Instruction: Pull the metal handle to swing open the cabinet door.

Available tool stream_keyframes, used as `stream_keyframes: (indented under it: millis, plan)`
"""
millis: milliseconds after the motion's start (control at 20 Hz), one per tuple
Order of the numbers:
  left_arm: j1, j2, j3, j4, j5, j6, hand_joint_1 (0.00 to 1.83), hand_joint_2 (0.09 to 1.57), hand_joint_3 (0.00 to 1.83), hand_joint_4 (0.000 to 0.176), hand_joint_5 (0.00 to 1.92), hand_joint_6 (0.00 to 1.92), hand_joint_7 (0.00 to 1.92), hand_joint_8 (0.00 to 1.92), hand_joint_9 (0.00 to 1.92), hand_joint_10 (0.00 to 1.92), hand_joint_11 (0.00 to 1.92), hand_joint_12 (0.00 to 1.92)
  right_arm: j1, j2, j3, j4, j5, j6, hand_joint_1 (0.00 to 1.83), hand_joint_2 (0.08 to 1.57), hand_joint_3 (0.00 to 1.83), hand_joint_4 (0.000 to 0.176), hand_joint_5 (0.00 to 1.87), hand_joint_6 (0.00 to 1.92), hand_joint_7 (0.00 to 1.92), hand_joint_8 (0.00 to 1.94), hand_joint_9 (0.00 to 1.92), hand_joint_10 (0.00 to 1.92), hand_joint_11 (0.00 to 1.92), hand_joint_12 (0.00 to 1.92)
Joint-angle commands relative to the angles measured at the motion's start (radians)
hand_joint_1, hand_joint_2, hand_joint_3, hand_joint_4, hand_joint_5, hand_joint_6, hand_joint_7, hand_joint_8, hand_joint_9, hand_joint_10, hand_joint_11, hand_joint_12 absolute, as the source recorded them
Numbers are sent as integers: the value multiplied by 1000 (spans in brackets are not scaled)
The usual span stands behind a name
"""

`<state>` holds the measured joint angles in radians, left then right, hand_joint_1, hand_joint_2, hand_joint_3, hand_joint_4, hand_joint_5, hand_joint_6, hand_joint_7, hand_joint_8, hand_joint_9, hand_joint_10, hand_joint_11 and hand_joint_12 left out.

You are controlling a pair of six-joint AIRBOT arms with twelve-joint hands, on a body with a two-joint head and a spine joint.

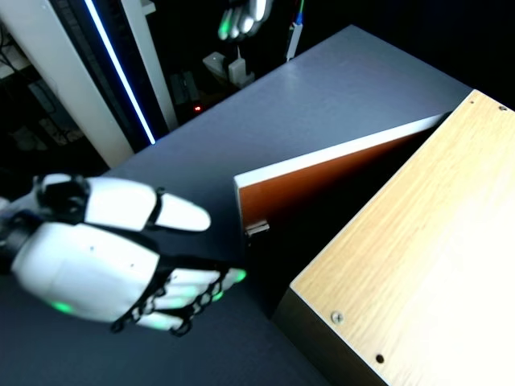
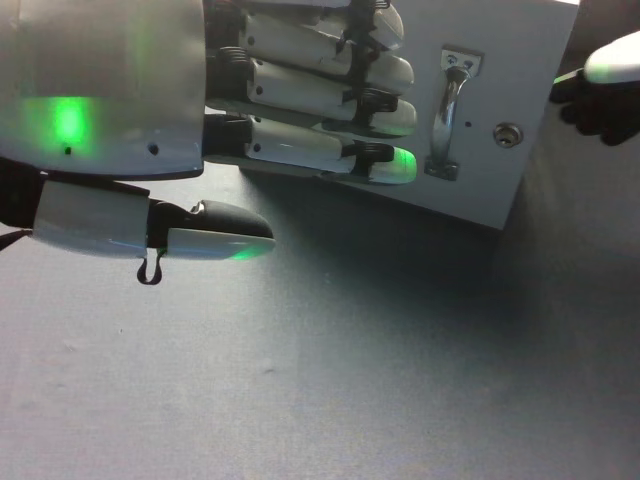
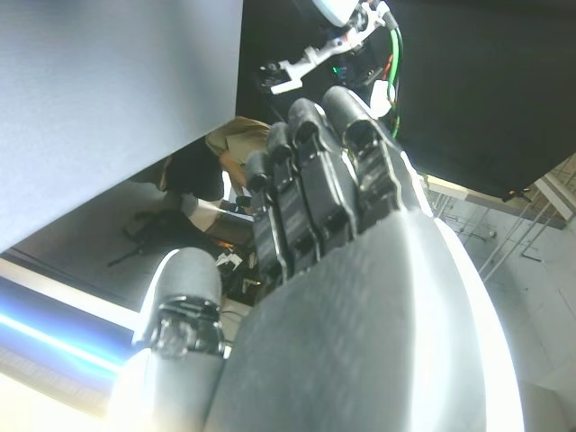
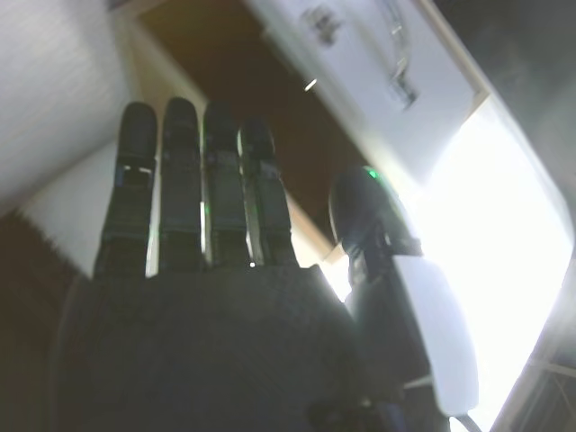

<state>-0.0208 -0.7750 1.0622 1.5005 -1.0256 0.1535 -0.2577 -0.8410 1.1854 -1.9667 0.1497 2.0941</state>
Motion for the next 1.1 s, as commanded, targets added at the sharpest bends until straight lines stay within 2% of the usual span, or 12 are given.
stream_keyframes:
  millis: [0, 250, 500, 1050]
  plan:
    - [-10, 6, 0, -97, -26, 9, 0, 1571, 73, 0, 399, 3, 402, 3, 369, 3, 8, 815, 10, 1, 12, 35, -54, 10, 0, 1571, 78, 0, 385, 2, 411, 1, 370, 0, 0, 973]
    - [-10, 6, 0, -97, -26, 9, 0, 1571, 77, 0, 395, 0, 398, 0, 364, 0, 1, 813, -8, -50, 36, 83, -94, 10, 0, 1571, 77, 0, 378, 0, 404, 1, 362, 2, 0, 951]
    - [-10, 6, 0, -97, -26, 9, 0, 1571, 77, 0, 397, 1, 399, 1, 367, 1, 4, 815, -16, -56, 45, 97, -80, 10, 0, 1571, 77, 0, 370, 2, 394, 2, 352, 2, 0, 922]
    - [-10, 6, 0, -97, -26, 9, 0, 1571, 95, 0, 407, 5, 410, 4, 379, 4, 21, 824, -24, -20, 70, 109, 157, 10, 0, 1571, 80, 0, 384, 2, 407, 2, 367, 2, 0, 965]
